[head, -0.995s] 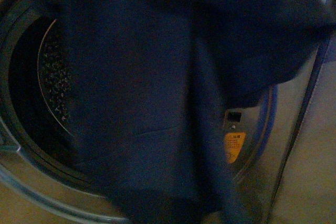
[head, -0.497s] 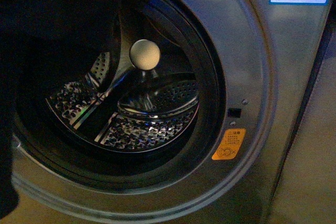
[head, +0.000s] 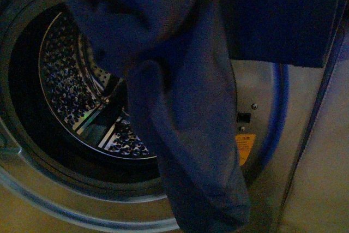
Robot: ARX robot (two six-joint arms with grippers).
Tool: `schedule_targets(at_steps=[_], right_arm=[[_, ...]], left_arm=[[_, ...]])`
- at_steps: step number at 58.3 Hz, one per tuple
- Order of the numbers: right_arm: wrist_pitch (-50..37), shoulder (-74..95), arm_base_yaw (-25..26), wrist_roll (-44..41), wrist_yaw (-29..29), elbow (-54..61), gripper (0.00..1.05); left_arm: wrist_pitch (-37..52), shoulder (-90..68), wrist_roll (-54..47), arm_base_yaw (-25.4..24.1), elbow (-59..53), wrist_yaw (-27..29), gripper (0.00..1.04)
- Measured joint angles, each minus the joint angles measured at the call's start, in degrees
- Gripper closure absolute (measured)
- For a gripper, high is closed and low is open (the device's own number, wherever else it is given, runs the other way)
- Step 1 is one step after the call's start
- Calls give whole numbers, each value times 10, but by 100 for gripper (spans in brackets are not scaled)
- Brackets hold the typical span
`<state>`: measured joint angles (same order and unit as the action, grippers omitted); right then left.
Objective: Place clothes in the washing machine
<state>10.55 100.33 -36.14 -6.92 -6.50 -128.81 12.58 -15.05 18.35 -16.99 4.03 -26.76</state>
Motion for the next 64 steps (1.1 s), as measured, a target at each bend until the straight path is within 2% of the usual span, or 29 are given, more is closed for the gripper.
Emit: schedule_targets(at_steps=[7, 15, 25, 39, 51, 59, 64], right_arm=[[0, 0, 0, 0, 0, 0, 94], [0, 0, 0, 0, 0, 0, 94], [0, 0, 0, 0, 0, 0, 94], [0, 0, 0, 0, 0, 0, 94], [0, 0, 0, 0, 0, 0, 94], [0, 0, 0, 0, 0, 0, 94], [0, 0, 0, 0, 0, 0, 94]], left_arm=[[92, -110, 8, -43, 66, -37, 7], [151, -220, 18, -36, 166, -64, 7], [176, -350, 28, 25, 310, -78, 7], [201, -487, 49, 101, 429, -104, 7], [249, -593, 81, 150, 489, -175, 7], [351, -627, 146, 164, 494, -249, 7], [487, -634, 238, 173, 490, -302, 7]])
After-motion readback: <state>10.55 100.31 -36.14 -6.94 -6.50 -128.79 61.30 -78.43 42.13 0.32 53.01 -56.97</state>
